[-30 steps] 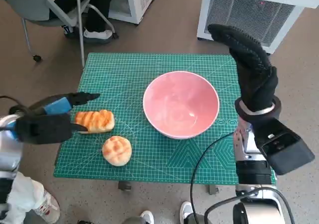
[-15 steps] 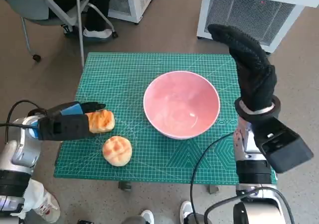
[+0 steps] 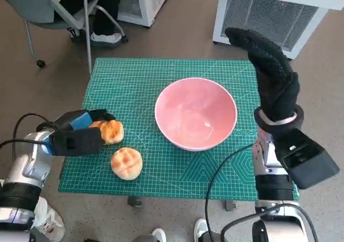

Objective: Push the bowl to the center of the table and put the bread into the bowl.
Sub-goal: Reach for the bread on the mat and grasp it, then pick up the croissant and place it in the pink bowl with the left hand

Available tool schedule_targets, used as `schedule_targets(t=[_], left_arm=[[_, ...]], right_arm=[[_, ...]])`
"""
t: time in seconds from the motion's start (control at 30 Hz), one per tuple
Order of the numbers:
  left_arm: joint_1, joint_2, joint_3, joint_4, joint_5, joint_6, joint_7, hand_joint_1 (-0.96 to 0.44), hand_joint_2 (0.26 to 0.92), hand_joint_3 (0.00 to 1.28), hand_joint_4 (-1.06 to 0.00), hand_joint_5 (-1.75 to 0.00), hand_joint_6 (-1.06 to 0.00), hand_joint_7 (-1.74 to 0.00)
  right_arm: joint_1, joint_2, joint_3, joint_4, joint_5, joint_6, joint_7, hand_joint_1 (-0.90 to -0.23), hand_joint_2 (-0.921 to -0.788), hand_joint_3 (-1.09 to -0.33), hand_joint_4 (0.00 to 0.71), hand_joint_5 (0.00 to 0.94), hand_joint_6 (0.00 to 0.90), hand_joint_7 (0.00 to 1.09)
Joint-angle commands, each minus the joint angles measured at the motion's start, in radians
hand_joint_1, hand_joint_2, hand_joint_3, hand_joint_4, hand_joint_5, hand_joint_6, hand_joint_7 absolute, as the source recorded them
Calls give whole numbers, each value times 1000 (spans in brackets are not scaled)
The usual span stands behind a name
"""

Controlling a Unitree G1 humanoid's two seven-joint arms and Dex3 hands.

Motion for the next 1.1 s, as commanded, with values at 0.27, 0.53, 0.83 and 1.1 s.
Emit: schedule_targets(t=[0.27,0.53,0.83,1.1], left_arm=[[-24,14,4,-17,-21,-25,-56,-2,920,127,-644,-1127,-538,-1344],[-58,26,100,-165,-110,-1,-97,0,921,129,-640,-1134,-538,-1340],[-158,-16,162,-283,-167,-2,-77,0,921,113,-663,-1136,-549,-1302],[-286,-105,123,-342,-164,27,-73,-1,921,115,-644,-1159,-563,-1286]], right_arm=[[28,-1,3,2,3,11,1,-632,-921,-810,250,49,-1,664],[28,-3,2,-4,10,16,3,-631,-921,-809,247,52,-1,663],[22,-3,2,3,17,18,8,-630,-921,-814,242,57,-1,662],[19,-3,1,10,25,19,16,-631,-921,-812,240,63,-1,662]])
